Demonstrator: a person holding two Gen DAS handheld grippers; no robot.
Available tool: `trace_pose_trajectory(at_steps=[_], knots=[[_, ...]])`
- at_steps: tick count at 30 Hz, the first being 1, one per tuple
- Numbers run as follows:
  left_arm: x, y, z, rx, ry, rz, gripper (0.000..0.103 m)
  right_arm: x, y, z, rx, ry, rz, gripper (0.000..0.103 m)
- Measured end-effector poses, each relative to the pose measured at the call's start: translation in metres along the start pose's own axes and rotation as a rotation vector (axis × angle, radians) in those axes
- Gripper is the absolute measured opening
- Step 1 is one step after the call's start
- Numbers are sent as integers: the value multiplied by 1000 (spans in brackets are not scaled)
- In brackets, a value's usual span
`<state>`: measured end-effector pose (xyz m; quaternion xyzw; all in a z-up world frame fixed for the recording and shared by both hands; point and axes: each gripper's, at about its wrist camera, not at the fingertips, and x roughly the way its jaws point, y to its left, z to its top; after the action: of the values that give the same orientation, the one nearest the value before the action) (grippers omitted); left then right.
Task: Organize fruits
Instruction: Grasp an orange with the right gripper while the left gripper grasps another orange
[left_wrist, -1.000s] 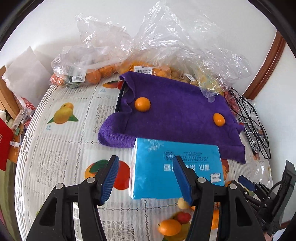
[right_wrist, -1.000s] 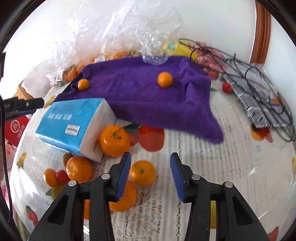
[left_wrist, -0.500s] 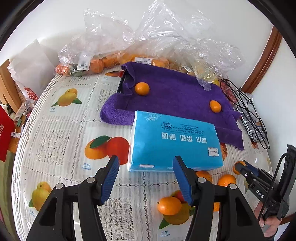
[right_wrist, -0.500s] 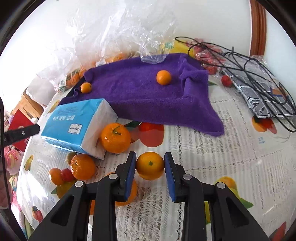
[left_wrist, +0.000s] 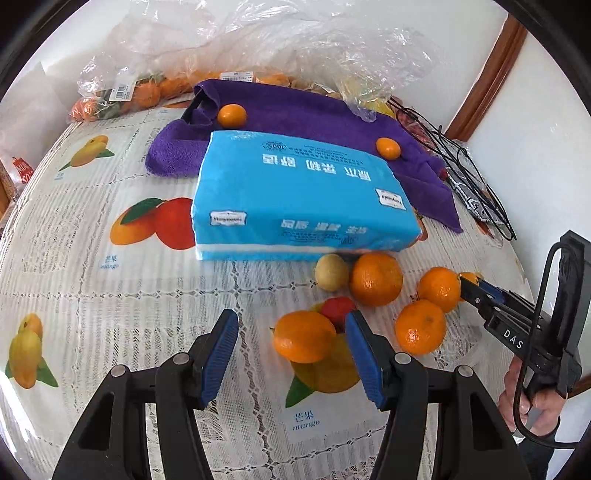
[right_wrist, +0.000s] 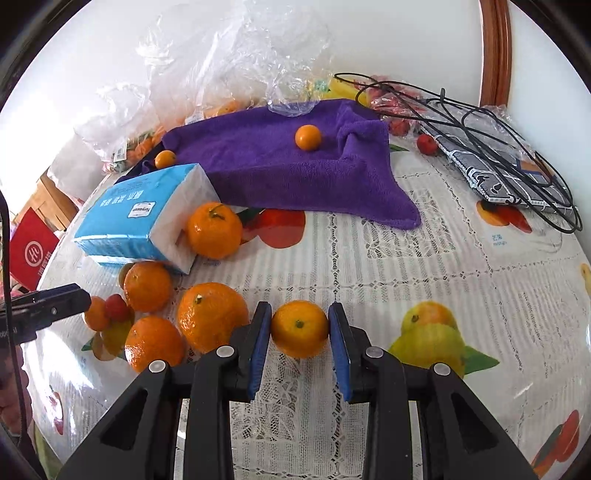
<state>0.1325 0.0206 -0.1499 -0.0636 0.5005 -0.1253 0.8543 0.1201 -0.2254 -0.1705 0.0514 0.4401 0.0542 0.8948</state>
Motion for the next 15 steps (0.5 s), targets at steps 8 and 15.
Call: trace_pose_trajectory(at_steps=[8, 15], knots=[[8, -2, -11, 26, -18, -1, 53, 4, 4, -6, -14, -29, -29, 32], [4, 1, -14, 49, -34, 5, 39, 5, 5, -5, -17, -37, -38, 32]])
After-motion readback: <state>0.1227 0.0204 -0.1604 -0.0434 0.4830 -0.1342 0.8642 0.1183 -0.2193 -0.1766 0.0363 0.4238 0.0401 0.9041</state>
